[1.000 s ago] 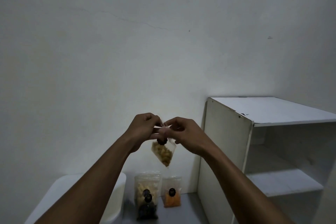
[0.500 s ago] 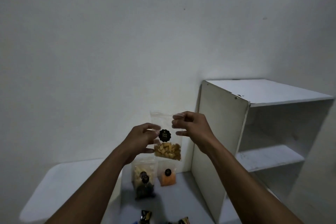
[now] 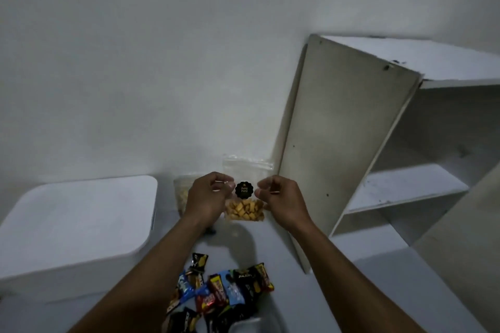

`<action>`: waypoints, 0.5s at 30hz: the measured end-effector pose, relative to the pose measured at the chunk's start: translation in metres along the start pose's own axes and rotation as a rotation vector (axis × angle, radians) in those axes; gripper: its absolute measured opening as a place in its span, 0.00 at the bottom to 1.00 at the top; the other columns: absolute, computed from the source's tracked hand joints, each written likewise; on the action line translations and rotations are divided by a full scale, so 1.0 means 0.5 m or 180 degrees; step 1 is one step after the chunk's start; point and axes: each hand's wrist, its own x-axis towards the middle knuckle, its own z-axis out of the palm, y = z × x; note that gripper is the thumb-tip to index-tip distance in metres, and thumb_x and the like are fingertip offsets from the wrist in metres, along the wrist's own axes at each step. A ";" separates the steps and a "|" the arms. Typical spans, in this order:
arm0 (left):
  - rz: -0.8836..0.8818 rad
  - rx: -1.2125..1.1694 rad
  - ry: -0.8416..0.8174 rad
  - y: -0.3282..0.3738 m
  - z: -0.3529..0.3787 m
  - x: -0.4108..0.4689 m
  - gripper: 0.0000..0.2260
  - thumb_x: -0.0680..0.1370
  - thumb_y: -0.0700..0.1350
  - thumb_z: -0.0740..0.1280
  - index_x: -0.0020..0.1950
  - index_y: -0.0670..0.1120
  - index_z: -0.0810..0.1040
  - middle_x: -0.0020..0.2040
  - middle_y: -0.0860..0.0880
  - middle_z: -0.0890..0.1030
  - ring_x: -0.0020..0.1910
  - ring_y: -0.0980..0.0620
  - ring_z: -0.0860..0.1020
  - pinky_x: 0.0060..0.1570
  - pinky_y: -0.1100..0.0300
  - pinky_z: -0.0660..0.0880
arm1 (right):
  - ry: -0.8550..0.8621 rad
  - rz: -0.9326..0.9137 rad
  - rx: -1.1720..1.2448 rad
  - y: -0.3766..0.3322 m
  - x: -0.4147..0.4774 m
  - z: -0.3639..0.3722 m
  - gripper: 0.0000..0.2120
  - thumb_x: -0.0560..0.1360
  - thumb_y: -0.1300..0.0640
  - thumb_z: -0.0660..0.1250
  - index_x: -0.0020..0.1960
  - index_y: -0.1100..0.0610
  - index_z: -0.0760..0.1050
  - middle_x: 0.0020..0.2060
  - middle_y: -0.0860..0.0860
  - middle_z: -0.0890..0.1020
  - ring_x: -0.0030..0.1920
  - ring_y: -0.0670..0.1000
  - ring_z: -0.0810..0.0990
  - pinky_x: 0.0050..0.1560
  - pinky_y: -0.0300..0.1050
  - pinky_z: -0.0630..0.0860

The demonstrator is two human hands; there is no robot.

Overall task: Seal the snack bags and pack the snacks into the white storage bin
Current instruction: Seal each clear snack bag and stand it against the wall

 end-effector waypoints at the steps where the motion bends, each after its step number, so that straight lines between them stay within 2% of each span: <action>1: -0.0032 0.0029 0.0112 -0.031 0.022 0.016 0.03 0.77 0.41 0.71 0.45 0.48 0.83 0.43 0.46 0.85 0.46 0.48 0.84 0.41 0.50 0.81 | 0.0013 0.0065 0.0008 0.034 0.020 0.009 0.03 0.75 0.61 0.73 0.49 0.55 0.81 0.42 0.47 0.83 0.44 0.45 0.84 0.44 0.41 0.82; 3: -0.0161 0.0042 0.0289 -0.093 0.063 0.044 0.03 0.77 0.40 0.71 0.45 0.47 0.83 0.43 0.47 0.84 0.47 0.49 0.83 0.40 0.55 0.80 | 0.0087 0.0213 -0.0074 0.097 0.054 0.027 0.04 0.76 0.62 0.72 0.48 0.54 0.81 0.40 0.46 0.84 0.40 0.40 0.82 0.35 0.30 0.75; 4: -0.0233 0.0025 0.0346 -0.122 0.083 0.057 0.03 0.77 0.41 0.71 0.45 0.47 0.83 0.43 0.48 0.84 0.47 0.49 0.82 0.41 0.55 0.80 | 0.0128 0.0294 -0.0124 0.130 0.073 0.037 0.05 0.76 0.62 0.71 0.48 0.53 0.81 0.40 0.46 0.84 0.40 0.41 0.82 0.32 0.28 0.72; 6: -0.0389 -0.0075 0.0457 -0.186 0.120 0.085 0.03 0.77 0.41 0.71 0.46 0.48 0.83 0.44 0.48 0.84 0.48 0.48 0.82 0.46 0.50 0.82 | 0.0166 0.0436 -0.0192 0.198 0.111 0.061 0.06 0.75 0.63 0.70 0.48 0.52 0.81 0.41 0.47 0.84 0.41 0.44 0.82 0.30 0.27 0.71; 9: -0.0596 -0.0248 0.0643 -0.280 0.156 0.124 0.06 0.77 0.38 0.70 0.46 0.50 0.82 0.47 0.47 0.84 0.50 0.46 0.82 0.51 0.42 0.82 | 0.0183 0.0589 -0.0317 0.278 0.164 0.100 0.06 0.75 0.62 0.71 0.46 0.51 0.81 0.39 0.46 0.83 0.41 0.46 0.82 0.35 0.38 0.77; 12: -0.0711 -0.0181 0.0829 -0.358 0.175 0.158 0.04 0.77 0.40 0.70 0.48 0.49 0.83 0.48 0.48 0.84 0.50 0.47 0.82 0.49 0.42 0.82 | 0.0107 0.0671 -0.0415 0.337 0.207 0.142 0.07 0.74 0.59 0.71 0.45 0.48 0.80 0.44 0.49 0.85 0.44 0.49 0.84 0.46 0.49 0.83; 15: -0.0715 -0.0095 0.0967 -0.395 0.190 0.189 0.04 0.77 0.40 0.70 0.51 0.46 0.82 0.47 0.48 0.84 0.49 0.47 0.83 0.49 0.44 0.82 | 0.0197 0.0660 -0.0459 0.375 0.242 0.170 0.08 0.74 0.60 0.69 0.43 0.47 0.78 0.43 0.50 0.85 0.44 0.51 0.84 0.48 0.52 0.83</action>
